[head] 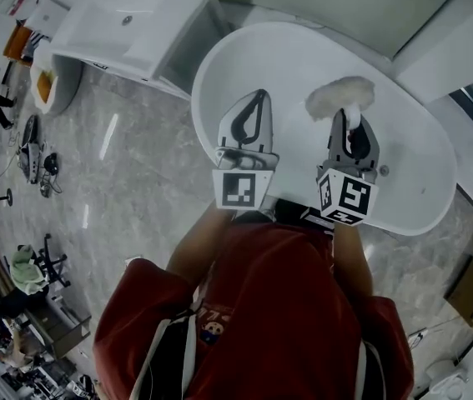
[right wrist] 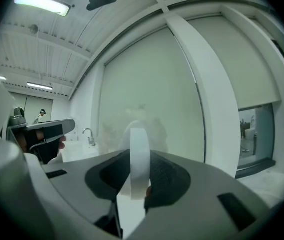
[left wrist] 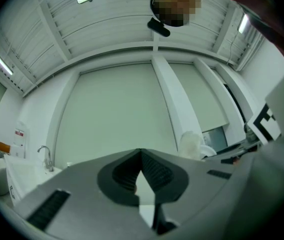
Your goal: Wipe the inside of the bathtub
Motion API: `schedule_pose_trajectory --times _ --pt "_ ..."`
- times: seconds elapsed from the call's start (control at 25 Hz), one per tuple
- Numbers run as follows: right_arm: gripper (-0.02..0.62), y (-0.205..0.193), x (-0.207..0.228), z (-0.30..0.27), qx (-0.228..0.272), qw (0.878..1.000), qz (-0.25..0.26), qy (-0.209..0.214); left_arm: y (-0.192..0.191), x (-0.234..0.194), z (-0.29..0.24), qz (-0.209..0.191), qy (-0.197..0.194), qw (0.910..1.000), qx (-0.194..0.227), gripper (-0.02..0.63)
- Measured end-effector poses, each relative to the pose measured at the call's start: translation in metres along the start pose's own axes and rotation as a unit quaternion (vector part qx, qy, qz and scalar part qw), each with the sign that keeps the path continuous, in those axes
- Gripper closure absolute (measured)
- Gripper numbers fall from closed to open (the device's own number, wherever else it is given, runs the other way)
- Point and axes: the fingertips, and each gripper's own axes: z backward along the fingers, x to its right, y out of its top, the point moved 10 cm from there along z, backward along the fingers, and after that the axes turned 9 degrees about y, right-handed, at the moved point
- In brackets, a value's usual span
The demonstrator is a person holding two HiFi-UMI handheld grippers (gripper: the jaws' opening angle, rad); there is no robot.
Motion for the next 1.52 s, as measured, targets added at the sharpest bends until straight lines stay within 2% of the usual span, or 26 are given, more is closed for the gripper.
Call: schedule_pose_trajectory --times 0.24,0.52,0.84,1.12,1.28,1.44,1.52 --pt "0.494 -0.012 0.022 -0.025 -0.017 0.999 -0.018 0.021 -0.012 0.008 -0.025 -0.005 0.007 0.9998 -0.015 0.592" --pt "0.494 -0.03 0.014 -0.059 -0.042 0.998 -0.028 0.037 -0.032 -0.011 -0.045 -0.015 0.006 0.9996 -0.023 0.592" --pt "0.494 -0.059 -0.044 -0.142 -0.08 0.996 -0.032 0.036 -0.071 -0.094 -0.079 -0.017 -0.014 0.9995 -0.025 0.592" --pt "0.494 -0.1 -0.103 -0.225 -0.136 0.989 -0.048 0.026 -0.116 -0.168 -0.109 -0.032 -0.042 0.9973 -0.051 0.591" --pt "0.494 -0.131 -0.118 -0.272 -0.169 0.983 -0.06 0.036 -0.142 -0.199 -0.129 -0.027 -0.044 0.9973 -0.051 0.591" --pt "0.494 -0.16 -0.123 -0.317 -0.201 0.974 -0.096 0.042 -0.17 -0.22 -0.149 -0.032 -0.055 0.9962 -0.06 0.592" --pt "0.494 -0.175 -0.123 -0.338 -0.215 0.969 -0.112 0.04 -0.184 -0.226 -0.157 -0.018 -0.051 0.9968 -0.059 0.592"
